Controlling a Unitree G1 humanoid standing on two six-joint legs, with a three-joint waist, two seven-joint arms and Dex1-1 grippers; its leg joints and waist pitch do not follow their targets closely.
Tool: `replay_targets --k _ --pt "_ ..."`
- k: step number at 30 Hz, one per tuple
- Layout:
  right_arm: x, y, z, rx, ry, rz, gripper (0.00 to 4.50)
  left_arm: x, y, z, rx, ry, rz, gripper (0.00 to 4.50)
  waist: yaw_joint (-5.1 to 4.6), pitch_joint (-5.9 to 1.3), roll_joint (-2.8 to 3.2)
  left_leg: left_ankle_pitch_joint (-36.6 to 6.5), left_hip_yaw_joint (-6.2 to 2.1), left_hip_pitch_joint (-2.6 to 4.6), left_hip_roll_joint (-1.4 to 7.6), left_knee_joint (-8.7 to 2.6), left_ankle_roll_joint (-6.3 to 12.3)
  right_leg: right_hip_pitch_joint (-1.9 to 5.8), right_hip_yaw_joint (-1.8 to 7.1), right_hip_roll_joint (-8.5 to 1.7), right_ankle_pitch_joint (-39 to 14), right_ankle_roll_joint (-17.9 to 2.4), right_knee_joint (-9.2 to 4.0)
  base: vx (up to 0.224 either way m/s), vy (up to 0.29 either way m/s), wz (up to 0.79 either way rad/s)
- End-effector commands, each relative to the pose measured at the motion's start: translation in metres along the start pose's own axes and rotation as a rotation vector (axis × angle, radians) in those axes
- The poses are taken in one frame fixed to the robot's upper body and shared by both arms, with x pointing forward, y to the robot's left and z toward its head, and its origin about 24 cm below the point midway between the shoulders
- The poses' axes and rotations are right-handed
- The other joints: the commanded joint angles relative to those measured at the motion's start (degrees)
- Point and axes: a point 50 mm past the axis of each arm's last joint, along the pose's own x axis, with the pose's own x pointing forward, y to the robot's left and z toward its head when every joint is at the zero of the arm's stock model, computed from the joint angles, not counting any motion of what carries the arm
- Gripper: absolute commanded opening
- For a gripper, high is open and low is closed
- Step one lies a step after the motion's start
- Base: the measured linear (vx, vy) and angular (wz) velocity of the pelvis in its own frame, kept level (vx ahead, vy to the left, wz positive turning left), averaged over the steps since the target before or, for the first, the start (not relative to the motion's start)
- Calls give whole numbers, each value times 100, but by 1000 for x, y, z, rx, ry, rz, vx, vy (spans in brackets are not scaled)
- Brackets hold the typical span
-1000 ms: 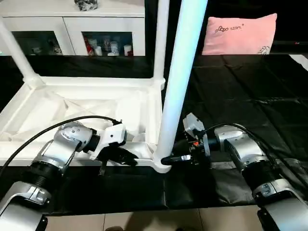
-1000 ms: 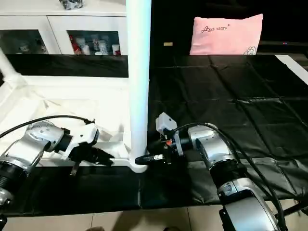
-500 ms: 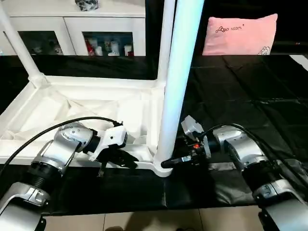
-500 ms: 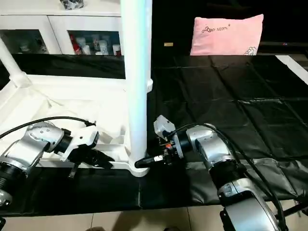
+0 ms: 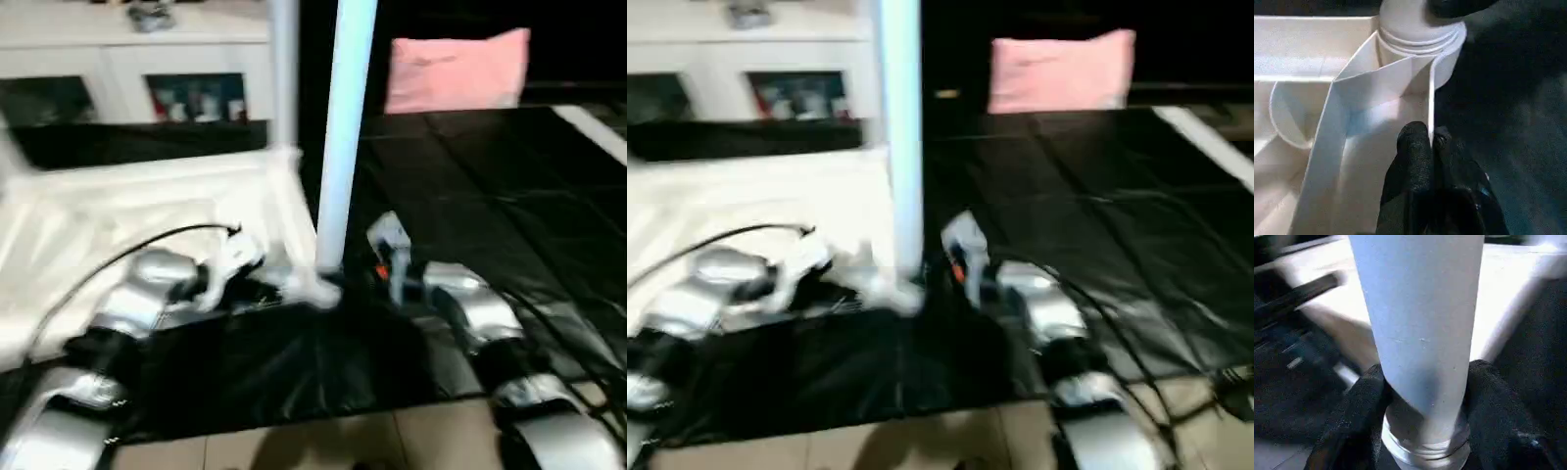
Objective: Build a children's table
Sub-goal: Rotate leg to tighten
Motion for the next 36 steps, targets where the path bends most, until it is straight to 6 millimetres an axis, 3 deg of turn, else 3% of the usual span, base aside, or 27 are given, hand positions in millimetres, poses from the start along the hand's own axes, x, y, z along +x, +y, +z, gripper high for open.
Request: replay_targets --k 1,2,5,6,9,10,17,20,21,22,25,28,30,36 --pt "26 28 -23 87 100 3 204 19 -2 31 0 -87 69 0 1 -302 32 -1693 12 -68 -36 -438 79 264 120 -250 -3489 -417 -636 0 0 0" --pt "30 29 -23 98 101 -28 204 23 -2 35 -20 -97 90 0 -13 -299 34 -1746 19 -33 -38 -428 95 239 106 -239 -3449 -468 -645 0 0 0" --pt "40 33 -24 90 135 -116 204 32 -3 43 -56 -119 143 0 1 -313 57 -1727 5 -34 -13 -461 135 266 100 -243 -3049 -639 -618 0 0 0" --pt "41 33 -25 69 143 -128 204 34 -3 44 -54 -122 157 0 -6 -332 19 -1652 5 -64 -7 -469 145 303 114 -245 -2766 -742 -574 0 0 0" --pt "41 32 -25 55 148 -139 204 35 -3 45 -44 -119 168 0 32 -351 31 -1387 20 -91 2 -477 212 352 140 -254 -2183 -943 -509 0 0 0" --pt "40 30 -25 44 148 -145 257 35 -2 44 -8 -101 183 0 40 -353 28 -1316 28 -92 6 -476 234 359 145 -257 -2027 -999 -497 0 0 0" --pt "30 16 -15 47 70 -152 313 30 -1 37 19 -67 176 0 41 -331 51 -1510 19 -84 17 -496 225 369 138 -270 -2258 -980 -523 0 0 0" --pt "19 8 -7 24 -2 -96 345 25 0 31 31 -61 144 0 39 -342 64 -1489 16 -89 33 -498 258 379 143 -273 -2083 -1030 -513 0 0 0" --pt "6 1 -1 -38 -30 -31 352 18 1 27 58 -57 89 0 42 -356 64 -1386 18 -97 36 -496 287 398 145 -269 -1857 -1099 -487 0 0 0" --pt "6 1 -1 -38 -30 -31 360 18 1 27 58 -57 89 0 64 -360 52 -1329 14 -93 29 -492 322 410 136 -266 -1778 -1111 -494 0 0 0" --pt "-8 -5 7 -78 -67 54 389 10 0 21 111 -47 9 0 67 -419 40 -789 35 -142 21 -440 540 469 151 -271 -885 -1400 -393 0 0 0" --pt "-16 -9 10 -108 -77 99 414 5 -1 18 144 -41 -48 0 83 -447 36 -388 45 -170 24 -395 716 457 146 -260 -225 -1631 -308 0 0 0" --pt "-25 -10 11 -139 -63 161 441 1 -3 14 172 -30 -104 0 98 -417 45 -520 54 -164 35 -397 728 433 136 -265 -424 -1648 -333 0 0 0" --pt "-45 -8 11 -235 12 345 441 -14 -9 2 246 29 -273 0 218 -380 50 -953 70 -127 79 -429 532 406 141 -262 -1137 -1432 -385 0 0 0"
